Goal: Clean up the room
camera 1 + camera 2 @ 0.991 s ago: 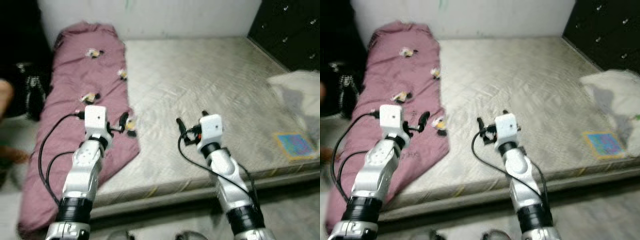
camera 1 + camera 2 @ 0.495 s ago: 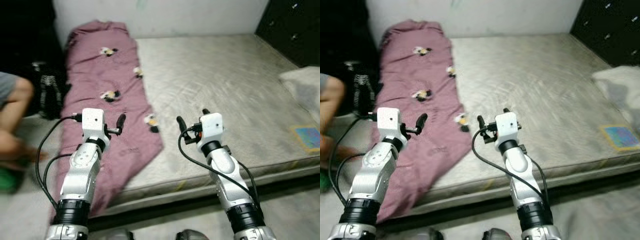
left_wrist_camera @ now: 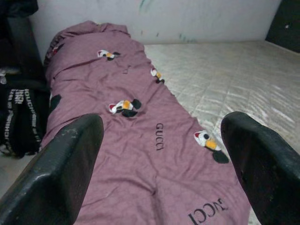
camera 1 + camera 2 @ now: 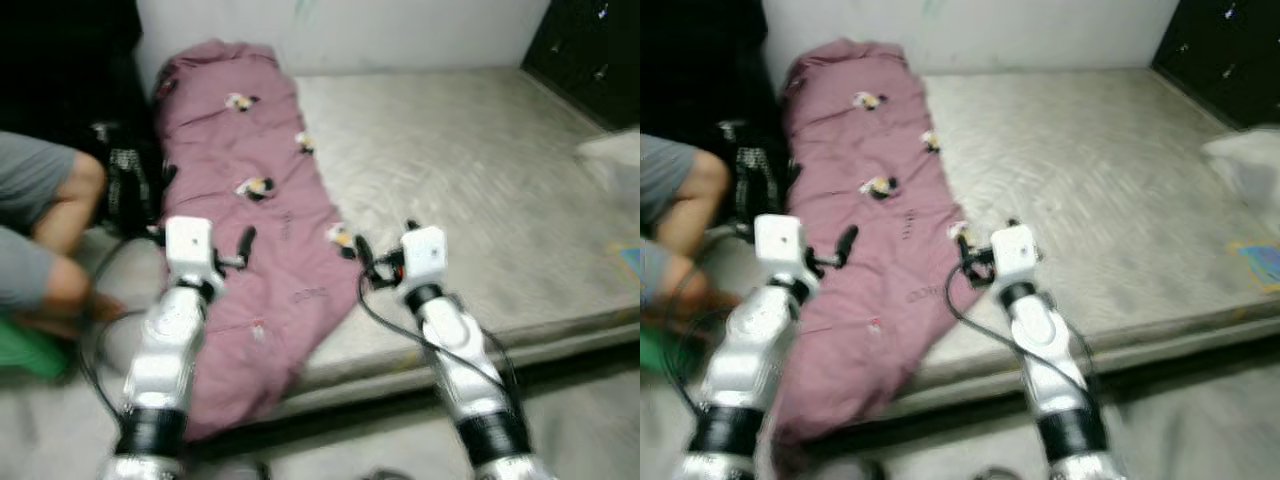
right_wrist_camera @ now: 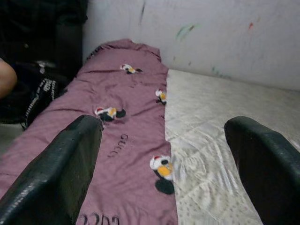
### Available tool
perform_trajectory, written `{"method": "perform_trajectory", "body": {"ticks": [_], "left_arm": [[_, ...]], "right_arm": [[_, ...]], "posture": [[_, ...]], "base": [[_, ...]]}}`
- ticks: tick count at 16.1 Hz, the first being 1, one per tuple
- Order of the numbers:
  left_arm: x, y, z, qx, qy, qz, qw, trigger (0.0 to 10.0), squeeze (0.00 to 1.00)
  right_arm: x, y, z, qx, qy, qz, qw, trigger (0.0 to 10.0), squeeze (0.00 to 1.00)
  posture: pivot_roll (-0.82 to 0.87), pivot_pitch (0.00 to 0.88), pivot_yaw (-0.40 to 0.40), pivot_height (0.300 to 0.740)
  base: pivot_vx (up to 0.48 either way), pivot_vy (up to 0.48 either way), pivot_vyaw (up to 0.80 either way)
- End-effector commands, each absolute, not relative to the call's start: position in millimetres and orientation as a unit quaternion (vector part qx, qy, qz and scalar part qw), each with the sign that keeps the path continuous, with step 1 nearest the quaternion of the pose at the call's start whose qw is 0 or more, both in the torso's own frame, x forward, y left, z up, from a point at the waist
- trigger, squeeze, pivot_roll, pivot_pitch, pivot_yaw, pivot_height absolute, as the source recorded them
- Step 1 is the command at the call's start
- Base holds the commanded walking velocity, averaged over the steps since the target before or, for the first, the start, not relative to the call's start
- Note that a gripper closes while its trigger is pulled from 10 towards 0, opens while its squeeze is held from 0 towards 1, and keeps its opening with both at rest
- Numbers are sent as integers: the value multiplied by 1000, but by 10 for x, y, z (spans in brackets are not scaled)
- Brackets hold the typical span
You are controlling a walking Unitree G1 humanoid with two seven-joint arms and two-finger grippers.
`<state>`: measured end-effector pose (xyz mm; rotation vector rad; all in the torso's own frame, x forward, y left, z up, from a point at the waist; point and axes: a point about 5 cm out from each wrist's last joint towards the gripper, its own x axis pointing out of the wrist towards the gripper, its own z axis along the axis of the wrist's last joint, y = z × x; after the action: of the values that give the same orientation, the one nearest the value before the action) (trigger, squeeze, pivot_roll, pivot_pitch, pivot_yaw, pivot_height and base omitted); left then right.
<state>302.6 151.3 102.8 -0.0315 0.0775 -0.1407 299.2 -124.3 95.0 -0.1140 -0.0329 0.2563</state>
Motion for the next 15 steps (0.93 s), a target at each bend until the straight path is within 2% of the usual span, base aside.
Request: {"method": "perform_trajectory", "body": {"ticks": [1,10,14,15], "left_arm": [[3030,1440,1092,-25,21,-92,995,10000,0],[3050,1443,1099,-34,25,-96,995,10000,0],[3042,1468,1088,-33,29,-93,995,10000,0],[3042,1470,1094,-34,29,-92,995,10000,0]], "right_arm": [[3003,-1312,976,-61,-21,120,991,10000,0],[3000,-1298,972,-63,-19,133,989,10000,0],[2994,-1287,970,-64,-20,136,988,10000,0],[2989,-1285,970,-63,-20,136,989,10000,0]], "posture": [[-17,0,-24,740],[-15,0,-23,740],[-14,0,-23,740],[-14,0,-23,740]], "base": [[0,0,0],[0,0,0],[0,0,603],[0,0,0]]}}
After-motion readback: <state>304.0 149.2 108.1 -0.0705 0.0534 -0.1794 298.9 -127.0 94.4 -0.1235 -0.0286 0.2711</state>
